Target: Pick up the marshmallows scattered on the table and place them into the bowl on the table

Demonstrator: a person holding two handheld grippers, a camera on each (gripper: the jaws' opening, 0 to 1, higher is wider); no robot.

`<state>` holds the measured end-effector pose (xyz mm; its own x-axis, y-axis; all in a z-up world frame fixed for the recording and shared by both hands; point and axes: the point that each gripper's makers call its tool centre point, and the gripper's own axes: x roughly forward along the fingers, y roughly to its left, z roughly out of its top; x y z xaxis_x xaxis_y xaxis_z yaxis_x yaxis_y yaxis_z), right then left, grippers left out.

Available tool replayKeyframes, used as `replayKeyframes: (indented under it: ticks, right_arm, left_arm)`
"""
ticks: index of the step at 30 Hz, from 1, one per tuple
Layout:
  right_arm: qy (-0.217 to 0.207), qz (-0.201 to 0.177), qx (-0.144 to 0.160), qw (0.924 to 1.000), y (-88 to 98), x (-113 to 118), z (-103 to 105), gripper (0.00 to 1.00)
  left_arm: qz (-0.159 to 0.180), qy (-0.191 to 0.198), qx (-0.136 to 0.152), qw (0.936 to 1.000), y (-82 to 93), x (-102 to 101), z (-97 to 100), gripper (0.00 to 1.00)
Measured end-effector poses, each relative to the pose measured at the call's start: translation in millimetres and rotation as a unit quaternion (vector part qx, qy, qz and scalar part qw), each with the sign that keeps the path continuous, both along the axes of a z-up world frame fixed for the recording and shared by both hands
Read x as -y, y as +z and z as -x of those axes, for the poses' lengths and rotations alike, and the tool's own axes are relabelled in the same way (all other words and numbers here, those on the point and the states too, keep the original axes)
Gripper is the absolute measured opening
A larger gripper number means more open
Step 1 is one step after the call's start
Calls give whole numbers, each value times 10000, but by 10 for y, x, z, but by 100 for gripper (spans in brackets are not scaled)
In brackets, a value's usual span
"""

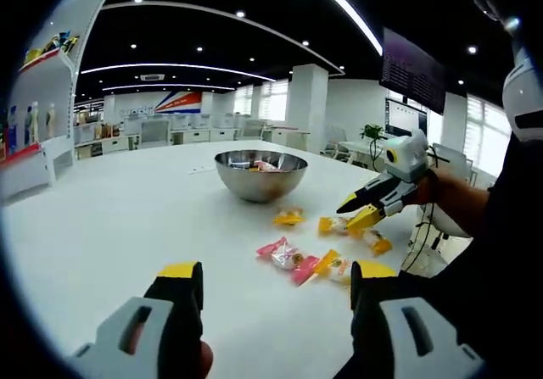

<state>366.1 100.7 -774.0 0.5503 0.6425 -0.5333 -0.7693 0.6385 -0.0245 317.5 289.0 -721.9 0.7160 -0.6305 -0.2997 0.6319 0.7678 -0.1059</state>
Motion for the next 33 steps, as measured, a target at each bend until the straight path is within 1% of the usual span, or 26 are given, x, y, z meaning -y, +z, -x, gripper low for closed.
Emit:
replayKeyframes:
  ticks: [11,16,21,26,33]
  right_arm:
    - [-85,129,-34,9999,-126,-35,-28,31]
    - [-109,232,29,9997,-173,-49,-59,30]
    - [-129,207,74,9997,-172,-57,-78,29]
    - [-171,152,116,9997,-179,-42,-100,25]
    - [-162,106,167,9997,-170,-28,-96,23]
  left_arm:
    - [4,21,-43,10000,-32,-26,4,70]
    - [-14,-2,-42,10000,-26,-6,6,70]
    - [-38,18,-56,10000,-31,-14,10,70]
    - [-55,39,-70,10000,-38,-20,19,70]
    - [-88,15,-67,9999,-28,8,33,70]
